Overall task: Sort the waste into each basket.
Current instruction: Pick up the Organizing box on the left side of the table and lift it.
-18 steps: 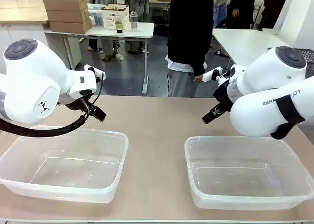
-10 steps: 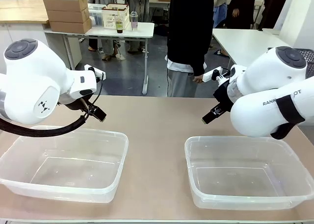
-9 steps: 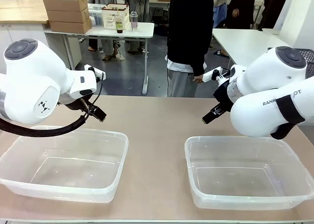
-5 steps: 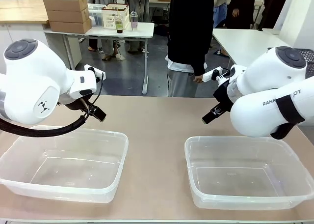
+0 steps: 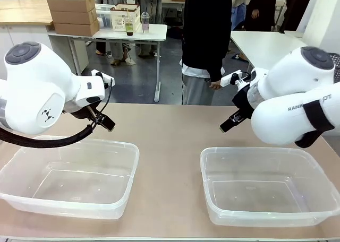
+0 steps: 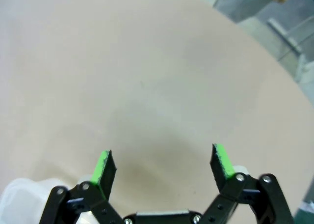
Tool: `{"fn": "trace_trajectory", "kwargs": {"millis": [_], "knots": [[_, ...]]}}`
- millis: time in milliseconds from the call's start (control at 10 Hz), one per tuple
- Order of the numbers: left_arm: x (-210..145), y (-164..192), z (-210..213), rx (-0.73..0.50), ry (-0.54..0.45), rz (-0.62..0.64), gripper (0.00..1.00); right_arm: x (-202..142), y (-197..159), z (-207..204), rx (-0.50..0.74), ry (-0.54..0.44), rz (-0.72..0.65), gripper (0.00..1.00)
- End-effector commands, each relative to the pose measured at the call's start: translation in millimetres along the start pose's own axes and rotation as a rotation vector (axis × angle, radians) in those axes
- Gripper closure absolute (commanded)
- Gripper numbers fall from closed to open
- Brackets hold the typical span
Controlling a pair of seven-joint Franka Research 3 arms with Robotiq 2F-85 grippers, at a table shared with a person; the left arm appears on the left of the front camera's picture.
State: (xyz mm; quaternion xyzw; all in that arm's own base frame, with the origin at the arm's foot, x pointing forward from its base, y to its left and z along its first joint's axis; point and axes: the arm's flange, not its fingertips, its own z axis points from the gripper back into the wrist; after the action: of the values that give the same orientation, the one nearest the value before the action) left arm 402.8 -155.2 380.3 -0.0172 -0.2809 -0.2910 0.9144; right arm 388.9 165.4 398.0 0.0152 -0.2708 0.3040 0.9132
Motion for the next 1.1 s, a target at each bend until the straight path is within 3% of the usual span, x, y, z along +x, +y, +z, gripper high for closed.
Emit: {"fn": "trace_trajectory", "kwargs": {"millis": [0,100,200,300,500,600,700,800,900,1000], "knots": [[-26.0,-20.9,77.8,-0.048,-0.085,0.011,0.0,-9.3,21.2,106.3,0.041,-0.03,-0.061,0.0],[-45.8,-42.5,119.2,0.003,-0.048,0.104,0.0,-29.4,37.2,155.0,0.031,-0.012,-0.086,0.0],[-71.7,-62.0,155.3,0.01,-0.02,0.096,0.0,-53.0,50.1,185.7,0.031,-0.027,-0.083,0.0],[-86.6,-66.4,166.9,0.076,-0.005,0.147,0.0,-62.1,54.2,182.7,-0.026,0.025,-0.16,0.0],[-103.3,-70.4,155.0,-0.08,0.031,-0.194,0.0,-64.1,48.7,140.7,-0.052,0.064,-0.186,0.0],[18.1,-51.5,170.4,0.045,-0.011,0.072,0.0,-19.9,46.8,201.6,-0.009,0.026,-0.118,0.0],[18.1,-51.5,170.4,0.045,-0.011,0.072,0.0,-19.9,46.8,201.6,-0.009,0.026,-0.118,0.0],[8.2,-66.7,192.6,0.008,0.019,-0.027,0.0,-22.9,48.3,196.7,-0.027,0.06,-0.143,0.0],[13.7,-68.7,188.2,-0.13,0.055,-0.078,0.0,-22.9,47.5,189.3,0.108,0.003,-0.196,0.0],[10.8,-57.5,190.4,-0.349,0.055,-0.076,0.0,-29.1,40.1,193.6,0.361,-0.08,-0.364,0.0]]}}
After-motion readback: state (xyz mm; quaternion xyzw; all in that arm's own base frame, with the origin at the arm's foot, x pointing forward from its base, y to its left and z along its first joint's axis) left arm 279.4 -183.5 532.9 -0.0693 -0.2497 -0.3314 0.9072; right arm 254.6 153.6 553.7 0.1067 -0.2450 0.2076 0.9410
